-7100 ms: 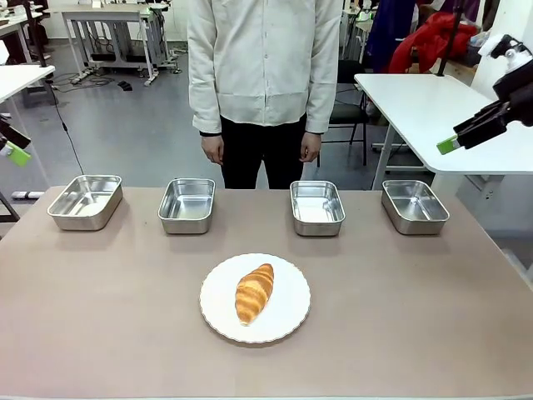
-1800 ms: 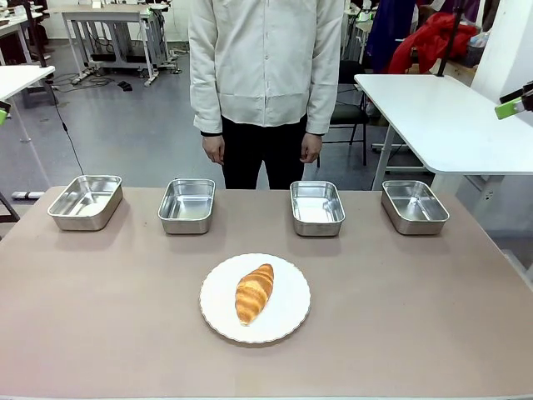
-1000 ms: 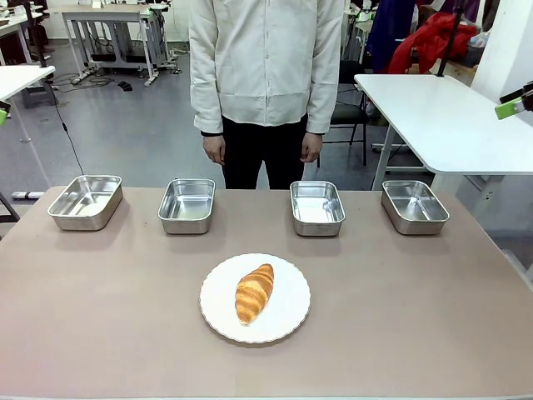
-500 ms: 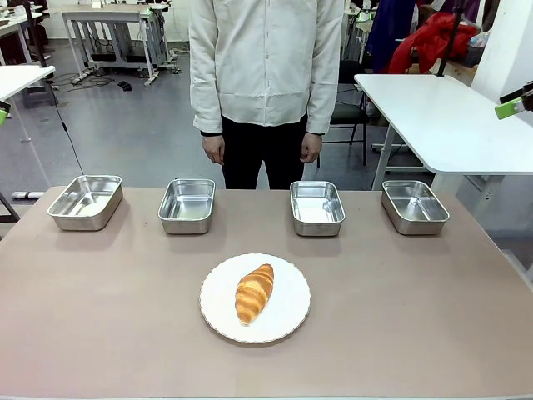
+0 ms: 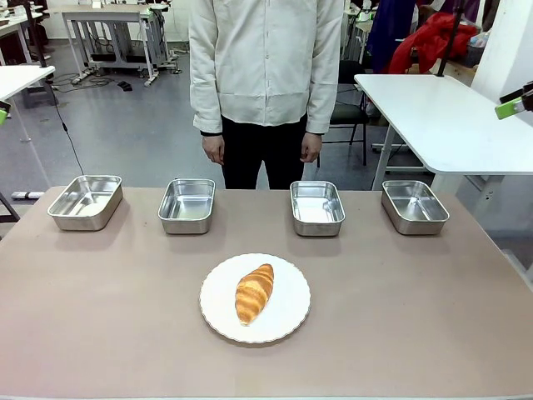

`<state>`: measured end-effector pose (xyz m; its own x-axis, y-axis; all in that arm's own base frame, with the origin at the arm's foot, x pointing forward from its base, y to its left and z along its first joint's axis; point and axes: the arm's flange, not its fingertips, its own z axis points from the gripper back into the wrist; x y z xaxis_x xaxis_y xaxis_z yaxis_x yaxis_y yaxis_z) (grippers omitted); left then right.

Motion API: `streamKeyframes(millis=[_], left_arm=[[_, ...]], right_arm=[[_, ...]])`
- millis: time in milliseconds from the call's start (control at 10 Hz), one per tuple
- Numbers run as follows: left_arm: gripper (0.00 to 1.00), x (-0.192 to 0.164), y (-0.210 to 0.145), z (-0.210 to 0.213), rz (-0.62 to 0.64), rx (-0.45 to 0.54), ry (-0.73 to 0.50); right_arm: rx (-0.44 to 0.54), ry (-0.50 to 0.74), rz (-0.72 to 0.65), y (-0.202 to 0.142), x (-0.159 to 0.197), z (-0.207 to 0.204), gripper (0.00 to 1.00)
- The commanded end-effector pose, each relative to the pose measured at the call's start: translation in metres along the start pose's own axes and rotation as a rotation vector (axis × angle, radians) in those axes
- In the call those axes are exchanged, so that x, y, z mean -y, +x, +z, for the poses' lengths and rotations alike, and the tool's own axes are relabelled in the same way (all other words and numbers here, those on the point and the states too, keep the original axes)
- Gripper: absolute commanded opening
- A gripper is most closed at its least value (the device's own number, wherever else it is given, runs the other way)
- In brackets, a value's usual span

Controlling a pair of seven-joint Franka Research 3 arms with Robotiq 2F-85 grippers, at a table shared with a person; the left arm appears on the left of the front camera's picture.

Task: Place the bread in the container.
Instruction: Place the Butter Roll into the Airtight Container indicated by the human.

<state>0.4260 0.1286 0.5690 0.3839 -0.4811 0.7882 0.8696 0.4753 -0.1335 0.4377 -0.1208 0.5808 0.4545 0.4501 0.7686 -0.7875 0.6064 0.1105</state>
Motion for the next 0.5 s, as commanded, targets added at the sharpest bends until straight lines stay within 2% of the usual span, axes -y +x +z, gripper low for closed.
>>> streamKeyframes(millis=[0,400], left_arm=[[1.0,0.003,0.0012,0.0013,-0.015,0.017,-0.008],[1.0,0.003,0.0012,0.0013,-0.015,0.017,-0.008]], right_arm=[[0.023,0.005,0.01,0.0007,0.0003,-0.0017,1.0],[0.023,0.005,0.01,0.0007,0.0003,-0.0017,1.0]])
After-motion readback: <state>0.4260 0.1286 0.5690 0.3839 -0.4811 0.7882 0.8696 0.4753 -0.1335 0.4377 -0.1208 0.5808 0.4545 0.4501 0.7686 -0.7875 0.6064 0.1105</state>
